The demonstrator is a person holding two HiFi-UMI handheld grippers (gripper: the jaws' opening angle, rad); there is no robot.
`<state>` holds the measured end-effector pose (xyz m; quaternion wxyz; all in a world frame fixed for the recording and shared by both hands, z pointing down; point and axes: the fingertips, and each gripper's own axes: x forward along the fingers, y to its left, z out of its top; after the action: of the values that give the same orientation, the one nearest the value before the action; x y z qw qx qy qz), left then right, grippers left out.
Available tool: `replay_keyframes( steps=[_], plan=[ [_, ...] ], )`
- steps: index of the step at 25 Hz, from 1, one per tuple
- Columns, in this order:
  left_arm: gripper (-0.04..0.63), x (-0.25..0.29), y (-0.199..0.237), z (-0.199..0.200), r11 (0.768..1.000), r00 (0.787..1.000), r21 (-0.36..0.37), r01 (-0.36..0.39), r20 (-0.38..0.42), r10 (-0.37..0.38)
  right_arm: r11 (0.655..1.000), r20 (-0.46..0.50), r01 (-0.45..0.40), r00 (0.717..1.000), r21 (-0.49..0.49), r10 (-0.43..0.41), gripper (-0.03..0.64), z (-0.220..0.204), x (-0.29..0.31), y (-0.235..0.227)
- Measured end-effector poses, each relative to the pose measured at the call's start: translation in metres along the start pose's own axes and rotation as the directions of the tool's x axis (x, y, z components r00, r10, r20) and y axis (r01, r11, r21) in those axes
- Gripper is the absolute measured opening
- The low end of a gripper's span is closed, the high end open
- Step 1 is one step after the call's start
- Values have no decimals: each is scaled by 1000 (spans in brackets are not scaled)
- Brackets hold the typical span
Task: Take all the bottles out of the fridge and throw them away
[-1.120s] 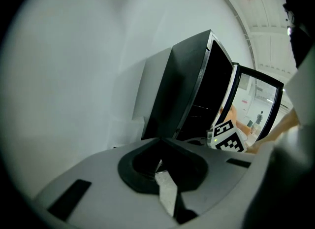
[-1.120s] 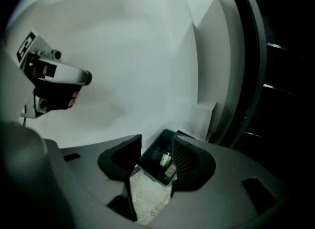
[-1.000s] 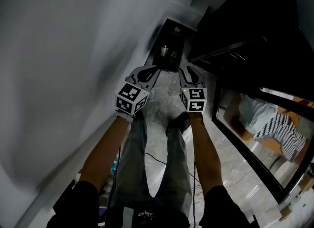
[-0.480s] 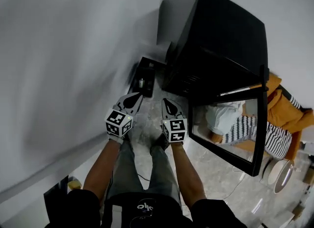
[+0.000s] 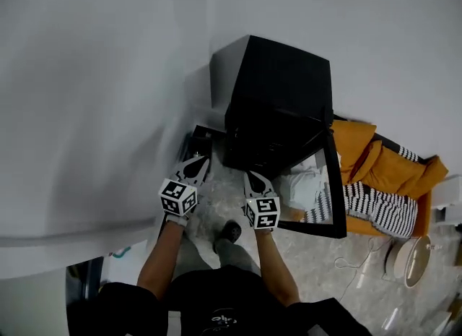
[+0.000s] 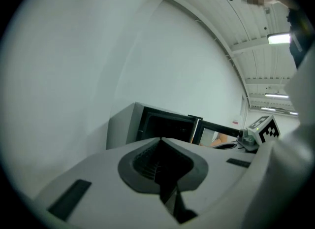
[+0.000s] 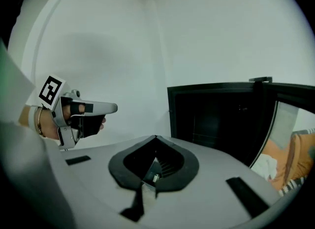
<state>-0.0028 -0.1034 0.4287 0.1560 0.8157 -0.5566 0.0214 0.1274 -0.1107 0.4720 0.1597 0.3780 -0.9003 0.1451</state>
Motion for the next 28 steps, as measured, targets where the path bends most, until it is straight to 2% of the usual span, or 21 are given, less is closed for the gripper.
replay_keyframes(
  steps=[6,15,21,28],
  plan=[
    [6,-25,-42,39,999,997,0,48,53,-48,996,55,73,996,48,-75,8,30,-66,-4],
    [6,-89,-66,55,994,995,34,103,7,-103,991,129,117,984,71,-126,8,51,-122,50],
    [6,-133,-87,63,972,977,102,212,-14,-212,986,159,147,975,80,-158,8,51,-160,93],
    [6,-169,-111,62,941,948,114,317,-6,-319,977,157,192,966,91,-204,8,34,-190,121]
  ],
)
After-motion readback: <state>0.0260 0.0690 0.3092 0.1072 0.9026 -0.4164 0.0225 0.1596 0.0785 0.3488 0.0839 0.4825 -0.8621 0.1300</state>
